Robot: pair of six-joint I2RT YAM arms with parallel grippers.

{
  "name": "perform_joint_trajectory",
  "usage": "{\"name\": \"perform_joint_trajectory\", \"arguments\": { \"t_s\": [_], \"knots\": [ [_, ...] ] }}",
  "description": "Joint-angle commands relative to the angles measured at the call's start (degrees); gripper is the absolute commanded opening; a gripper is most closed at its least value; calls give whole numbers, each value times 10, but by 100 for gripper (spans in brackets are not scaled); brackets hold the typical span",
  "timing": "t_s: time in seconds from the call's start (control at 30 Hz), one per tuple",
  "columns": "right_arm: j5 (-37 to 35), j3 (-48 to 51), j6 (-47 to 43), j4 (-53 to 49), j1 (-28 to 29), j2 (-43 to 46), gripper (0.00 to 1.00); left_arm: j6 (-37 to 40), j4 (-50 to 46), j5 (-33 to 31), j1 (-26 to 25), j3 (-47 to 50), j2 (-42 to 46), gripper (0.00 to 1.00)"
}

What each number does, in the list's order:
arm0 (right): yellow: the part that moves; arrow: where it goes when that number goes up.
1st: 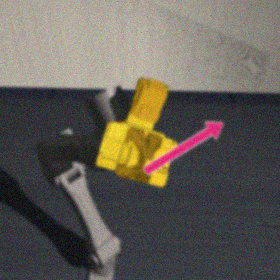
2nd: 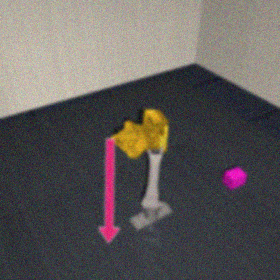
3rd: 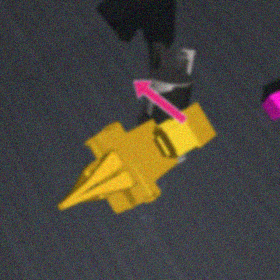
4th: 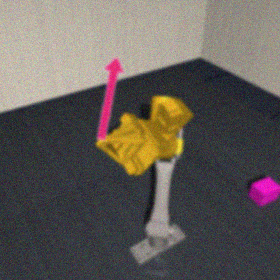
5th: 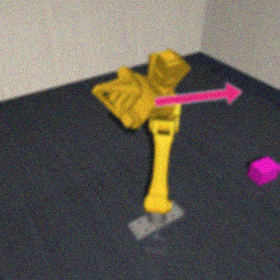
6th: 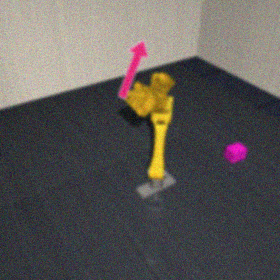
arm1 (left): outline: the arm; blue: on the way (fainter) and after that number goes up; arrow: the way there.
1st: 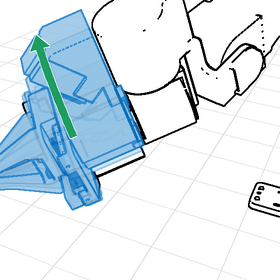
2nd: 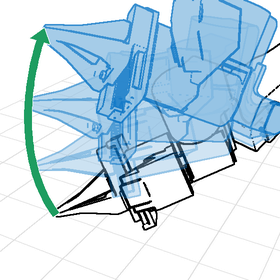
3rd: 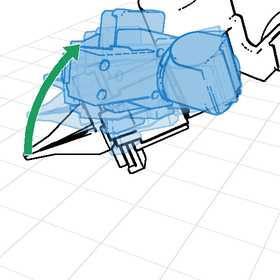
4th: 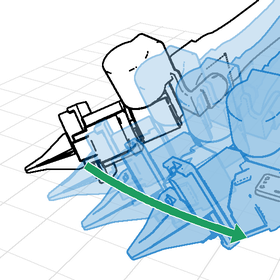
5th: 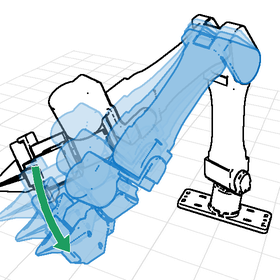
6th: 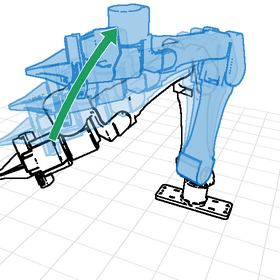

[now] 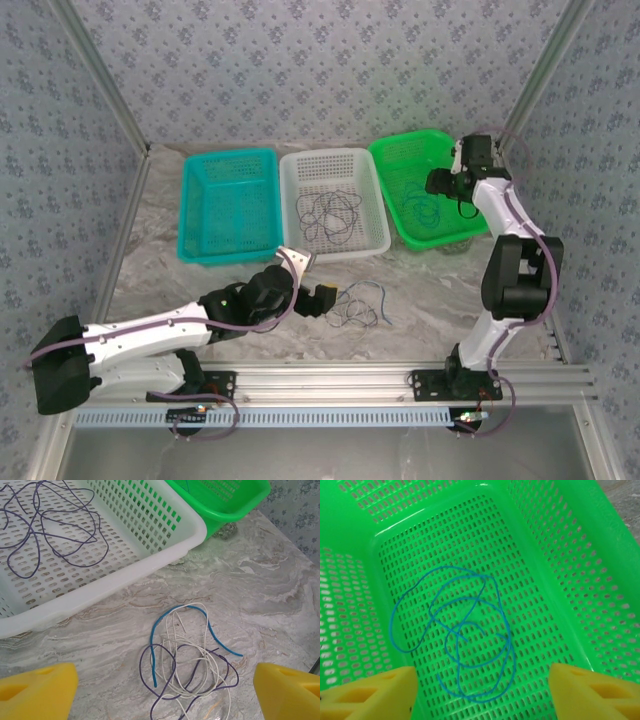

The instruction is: Untangle the cables

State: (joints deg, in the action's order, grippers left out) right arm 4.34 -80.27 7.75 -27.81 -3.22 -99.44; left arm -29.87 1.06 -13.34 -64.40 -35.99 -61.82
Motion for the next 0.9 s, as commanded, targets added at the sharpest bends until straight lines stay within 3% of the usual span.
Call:
{"name": "perform_joint_trajectory", "arguments": {
  "t_s": [0.0, 0.27, 0.57, 0.7, 0.87],
  "knots": [
    [16, 27, 10, 20, 8, 68, 73, -3, -1, -7, 1, 4, 2, 91],
    [31, 132, 35, 36, 65, 198, 75, -7, 9, 15, 1, -15, -45, 91],
    [35, 313, 92, 32, 202, 331, 68, -42, 5, 12, 1, -19, -78, 89],
    [20, 378, 135, 44, 286, 395, 66, -48, -8, -23, 2, -9, -59, 90],
    [26, 425, 197, 81, 356, 404, 63, -39, 9, -36, 5, 3, -39, 90]
  ]
}}
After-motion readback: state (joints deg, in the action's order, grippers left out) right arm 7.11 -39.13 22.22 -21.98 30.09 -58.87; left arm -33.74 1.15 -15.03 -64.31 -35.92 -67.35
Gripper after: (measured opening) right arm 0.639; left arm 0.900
